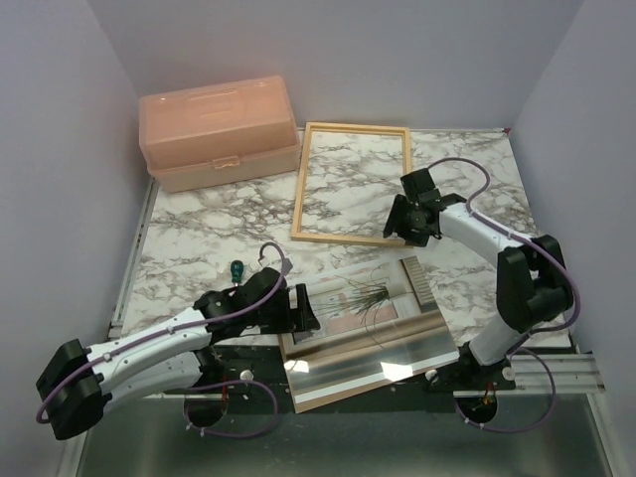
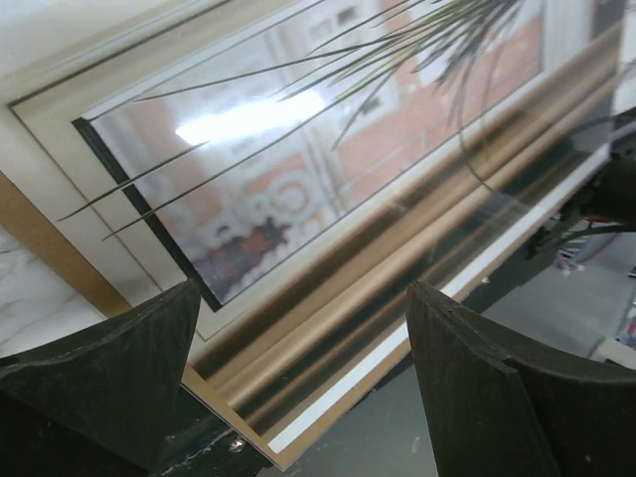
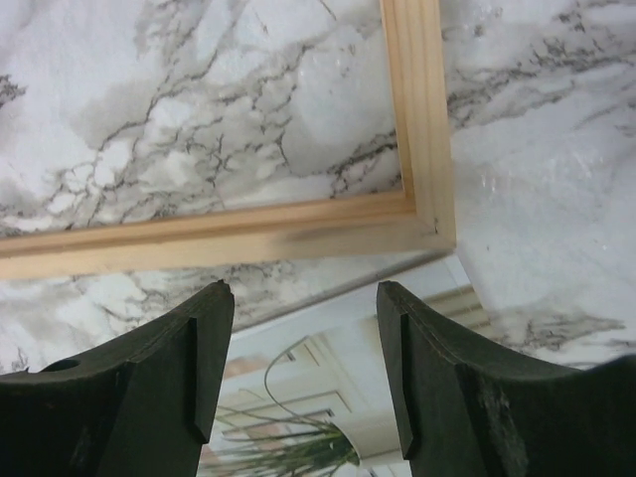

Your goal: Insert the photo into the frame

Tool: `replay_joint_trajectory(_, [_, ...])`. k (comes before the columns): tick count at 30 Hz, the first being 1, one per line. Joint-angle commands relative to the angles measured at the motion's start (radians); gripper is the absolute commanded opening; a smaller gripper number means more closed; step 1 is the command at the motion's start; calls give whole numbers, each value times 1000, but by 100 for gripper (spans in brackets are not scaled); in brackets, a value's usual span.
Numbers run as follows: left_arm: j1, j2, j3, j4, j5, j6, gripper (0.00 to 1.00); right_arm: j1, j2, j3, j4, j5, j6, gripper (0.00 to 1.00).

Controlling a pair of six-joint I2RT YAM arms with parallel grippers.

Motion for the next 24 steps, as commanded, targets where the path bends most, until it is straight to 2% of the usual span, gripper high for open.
replay_joint_trajectory(1, [-5,-131,-20,-5,12,-29,87,2,-115,-75,-48,-21,-14,67])
replay_joint_trajectory(7, [-5,-278,-75,-52,15,-83,90,1,-252,-187,-59,-75,-14,68])
replay_joint_trajectory(13, [-4,-335,-87,-163,-35,-106,93,0,-397,-287,-81,-149,23,74])
replay_joint_trajectory(18, [-4,-340,-79,-260,-100,-152,94,0,-502,-354,-124,-88,69,86])
replay_joint_trajectory(24, [-4,-286,-86,-208,-109,-168,94,-1,-512,-381,-182,36,105,95])
